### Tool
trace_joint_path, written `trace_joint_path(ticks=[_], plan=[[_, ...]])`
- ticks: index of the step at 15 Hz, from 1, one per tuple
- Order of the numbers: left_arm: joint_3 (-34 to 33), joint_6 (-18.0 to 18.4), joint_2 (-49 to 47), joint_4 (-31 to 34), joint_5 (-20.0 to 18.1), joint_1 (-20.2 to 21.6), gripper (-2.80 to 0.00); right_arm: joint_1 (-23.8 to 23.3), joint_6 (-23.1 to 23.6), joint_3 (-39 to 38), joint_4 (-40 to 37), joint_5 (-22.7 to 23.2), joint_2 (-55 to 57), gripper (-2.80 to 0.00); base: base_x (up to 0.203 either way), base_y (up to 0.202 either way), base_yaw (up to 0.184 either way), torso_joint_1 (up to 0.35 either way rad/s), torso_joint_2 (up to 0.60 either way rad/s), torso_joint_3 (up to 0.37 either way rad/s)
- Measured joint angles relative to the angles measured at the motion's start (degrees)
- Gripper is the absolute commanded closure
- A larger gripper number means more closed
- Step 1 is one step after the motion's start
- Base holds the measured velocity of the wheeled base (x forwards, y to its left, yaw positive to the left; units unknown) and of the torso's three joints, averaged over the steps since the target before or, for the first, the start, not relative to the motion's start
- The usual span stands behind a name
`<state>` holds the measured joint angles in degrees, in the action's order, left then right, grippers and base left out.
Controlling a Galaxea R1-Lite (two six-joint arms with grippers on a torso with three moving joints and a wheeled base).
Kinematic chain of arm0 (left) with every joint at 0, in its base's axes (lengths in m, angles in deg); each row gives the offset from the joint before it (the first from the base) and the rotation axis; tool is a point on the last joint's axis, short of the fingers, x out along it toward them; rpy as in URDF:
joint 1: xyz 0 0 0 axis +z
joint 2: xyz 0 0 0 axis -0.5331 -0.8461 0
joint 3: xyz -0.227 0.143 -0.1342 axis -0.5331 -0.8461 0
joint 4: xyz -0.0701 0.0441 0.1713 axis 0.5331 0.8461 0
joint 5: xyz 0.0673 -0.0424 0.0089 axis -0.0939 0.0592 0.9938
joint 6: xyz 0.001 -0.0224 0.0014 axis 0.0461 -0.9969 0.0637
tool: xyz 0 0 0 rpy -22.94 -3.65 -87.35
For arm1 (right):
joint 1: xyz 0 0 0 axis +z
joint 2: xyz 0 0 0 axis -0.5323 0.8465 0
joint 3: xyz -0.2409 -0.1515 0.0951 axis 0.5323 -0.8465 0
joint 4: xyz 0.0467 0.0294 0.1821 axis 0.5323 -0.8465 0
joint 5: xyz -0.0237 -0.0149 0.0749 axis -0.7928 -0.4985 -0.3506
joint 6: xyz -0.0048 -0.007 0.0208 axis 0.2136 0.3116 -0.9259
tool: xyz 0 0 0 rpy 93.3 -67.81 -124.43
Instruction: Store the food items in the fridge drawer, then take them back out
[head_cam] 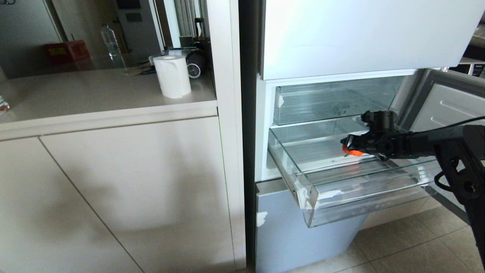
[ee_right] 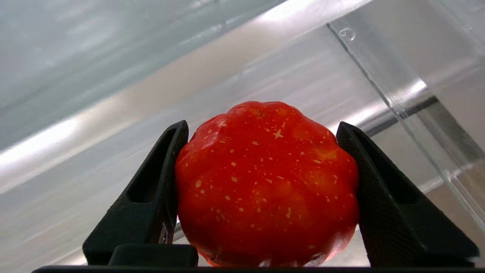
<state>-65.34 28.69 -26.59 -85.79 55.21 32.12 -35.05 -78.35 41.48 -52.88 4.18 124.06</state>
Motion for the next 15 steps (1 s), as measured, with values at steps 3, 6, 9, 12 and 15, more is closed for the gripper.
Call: trace_joint_path(ticks=[3,6,9,12,15], plan=[[0.0,0.0,0.0,0.0,0.0,0.0,0.0,0.0,-0.9,-6.1,0.2,0.2,-5.7,0.0,0.0,0.0,0.0,0.0,0.0,0.0],[0.0,0.0,0.0,0.0,0.0,0.0,0.0,0.0,-1.1,-14.5,0.4,0.4,-13.9,0.0,0.0,0.0,0.0,0.0,0.0,0.0],[0.0,0.0,0.0,0.0,0.0,0.0,0.0,0.0,-1.1,-22.8,0.5,0.4,-23.8,0.0,0.0,0.0,0.0,0.0,0.0,0.0],[0.0,0.0,0.0,0.0,0.0,0.0,0.0,-0.1,-1.3,-31.1,0.6,0.3,-35.7,0.0,0.0,0.0,0.0,0.0,0.0,0.0],[0.0,0.0,0.0,0.0,0.0,0.0,0.0,-0.3,-0.5,-41.2,0.5,0.1,-49.9,0.0,0.0,0.0,0.0,0.0,0.0,0.0]])
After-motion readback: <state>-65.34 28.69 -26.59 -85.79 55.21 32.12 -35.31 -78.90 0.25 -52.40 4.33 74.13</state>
